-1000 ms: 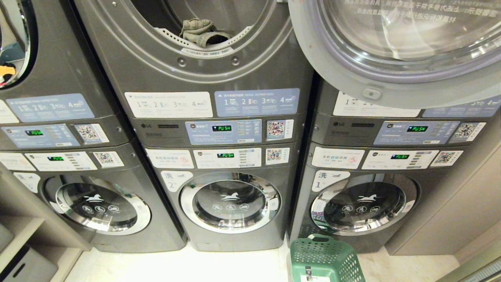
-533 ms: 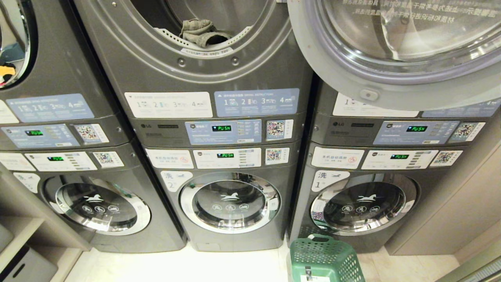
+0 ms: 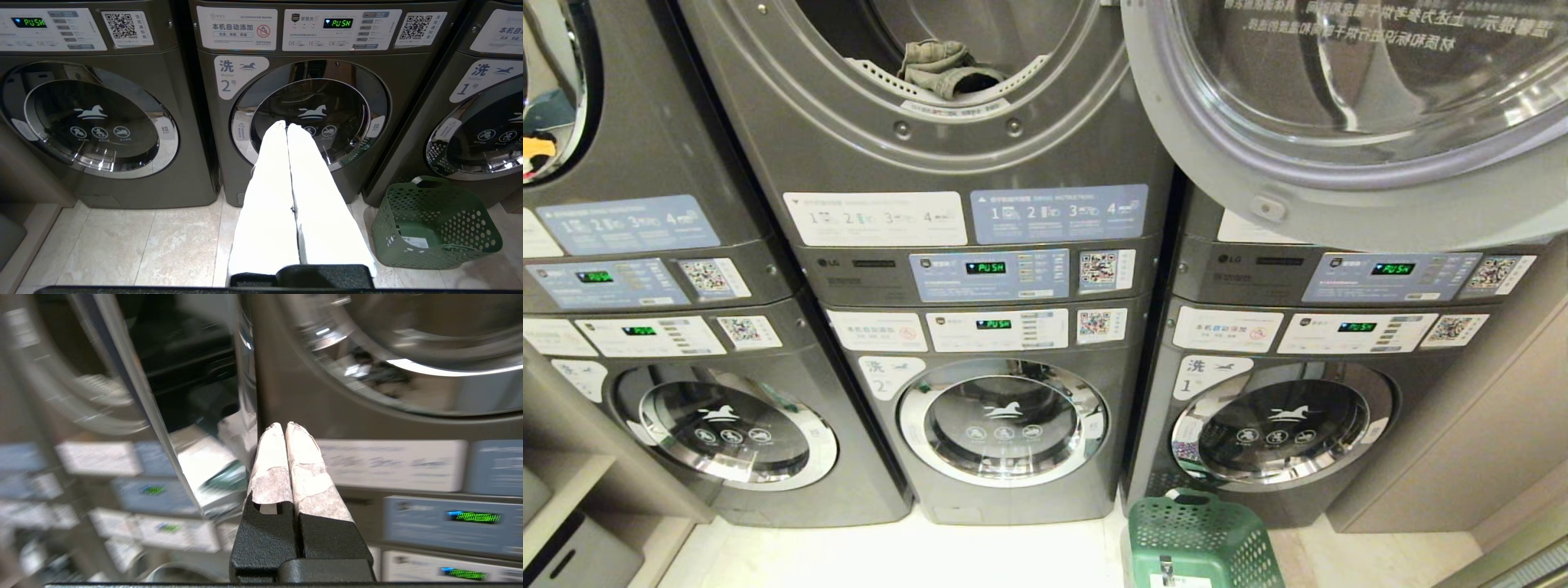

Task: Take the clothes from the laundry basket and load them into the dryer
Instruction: Close the dryer

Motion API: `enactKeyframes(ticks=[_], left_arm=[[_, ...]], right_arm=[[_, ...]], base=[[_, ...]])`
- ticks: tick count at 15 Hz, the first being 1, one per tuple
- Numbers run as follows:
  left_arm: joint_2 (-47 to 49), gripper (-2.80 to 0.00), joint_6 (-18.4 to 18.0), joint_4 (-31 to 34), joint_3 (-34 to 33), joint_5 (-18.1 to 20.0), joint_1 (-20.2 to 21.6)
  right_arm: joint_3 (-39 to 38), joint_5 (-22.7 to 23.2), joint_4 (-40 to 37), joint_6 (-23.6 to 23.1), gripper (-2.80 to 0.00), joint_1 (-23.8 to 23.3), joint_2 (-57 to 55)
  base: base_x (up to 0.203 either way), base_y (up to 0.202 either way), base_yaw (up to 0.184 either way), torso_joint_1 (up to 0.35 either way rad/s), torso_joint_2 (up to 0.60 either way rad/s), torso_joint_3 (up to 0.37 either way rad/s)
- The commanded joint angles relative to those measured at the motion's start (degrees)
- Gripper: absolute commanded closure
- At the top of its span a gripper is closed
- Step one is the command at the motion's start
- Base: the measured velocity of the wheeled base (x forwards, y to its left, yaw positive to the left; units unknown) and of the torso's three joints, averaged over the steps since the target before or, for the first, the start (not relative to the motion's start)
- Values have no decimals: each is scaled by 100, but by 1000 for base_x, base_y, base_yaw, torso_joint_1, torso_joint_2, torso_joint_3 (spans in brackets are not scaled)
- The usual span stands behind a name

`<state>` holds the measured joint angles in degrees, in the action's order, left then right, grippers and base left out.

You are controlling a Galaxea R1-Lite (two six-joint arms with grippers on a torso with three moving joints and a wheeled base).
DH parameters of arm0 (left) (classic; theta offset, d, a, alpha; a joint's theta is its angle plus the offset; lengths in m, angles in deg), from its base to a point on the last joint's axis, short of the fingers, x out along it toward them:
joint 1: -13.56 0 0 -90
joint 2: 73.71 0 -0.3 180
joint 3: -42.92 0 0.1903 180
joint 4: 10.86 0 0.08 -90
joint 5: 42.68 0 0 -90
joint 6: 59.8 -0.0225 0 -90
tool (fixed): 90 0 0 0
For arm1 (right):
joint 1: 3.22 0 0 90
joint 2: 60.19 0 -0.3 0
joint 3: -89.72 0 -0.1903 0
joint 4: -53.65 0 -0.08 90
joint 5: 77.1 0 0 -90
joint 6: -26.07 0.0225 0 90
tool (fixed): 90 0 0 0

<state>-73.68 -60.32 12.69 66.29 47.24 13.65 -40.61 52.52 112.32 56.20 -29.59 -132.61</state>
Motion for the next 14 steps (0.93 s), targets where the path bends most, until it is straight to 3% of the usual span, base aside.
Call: enactKeyframes(ticks=[1, 3, 7, 14], left_arm=[[-2, 0, 0, -1, 0, -1, -1], [-2, 0, 0, -1, 0, -1, -1], [-2, 0, 0, -1, 0, -1, -1], [-2, 0, 0, -1, 0, -1, -1]], right_arm=[[-358, 88, 44, 28, 0, 360, 614], [-522, 191, 39, 29, 0, 752, 803], [-38, 533, -320, 45, 0, 1116, 668], [1047, 643, -1801, 509, 0, 3211, 592]], base=[[0, 0, 0, 0, 0, 0], [0, 0, 0, 0, 0, 0], [0, 0, 0, 0, 0, 0], [0, 0, 0, 0, 0, 0]])
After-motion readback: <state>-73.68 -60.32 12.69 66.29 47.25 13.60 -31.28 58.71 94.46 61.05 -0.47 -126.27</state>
